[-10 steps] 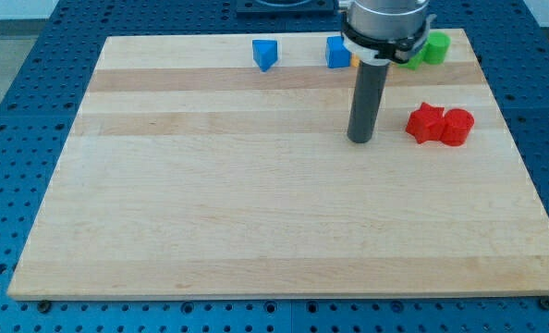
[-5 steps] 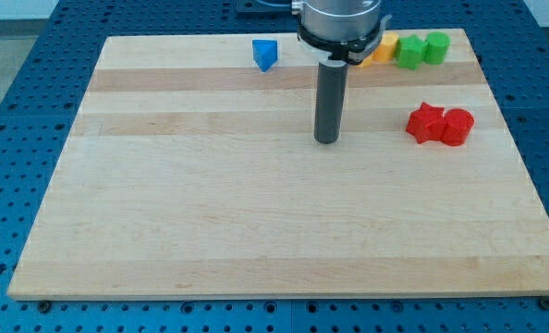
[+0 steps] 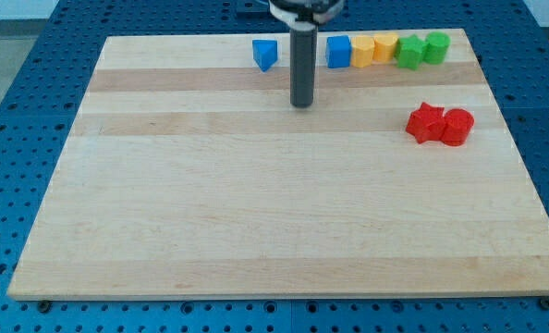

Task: Move the blue cube to the center of the board

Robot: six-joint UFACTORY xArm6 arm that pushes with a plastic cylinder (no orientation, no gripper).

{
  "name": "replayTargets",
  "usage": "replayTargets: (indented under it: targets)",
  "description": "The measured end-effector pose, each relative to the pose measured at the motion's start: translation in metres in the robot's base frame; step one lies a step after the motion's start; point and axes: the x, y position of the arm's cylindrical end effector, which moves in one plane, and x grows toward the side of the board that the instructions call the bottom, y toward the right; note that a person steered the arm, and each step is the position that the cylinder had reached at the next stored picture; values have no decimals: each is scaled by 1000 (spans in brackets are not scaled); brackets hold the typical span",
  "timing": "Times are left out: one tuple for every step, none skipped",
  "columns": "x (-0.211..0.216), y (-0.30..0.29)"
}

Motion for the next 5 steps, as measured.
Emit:
replayTargets:
  targets:
    - [-21,0]
    - [-81,-2]
    - [-137,-2]
    - [-137,9]
    - [-137,43]
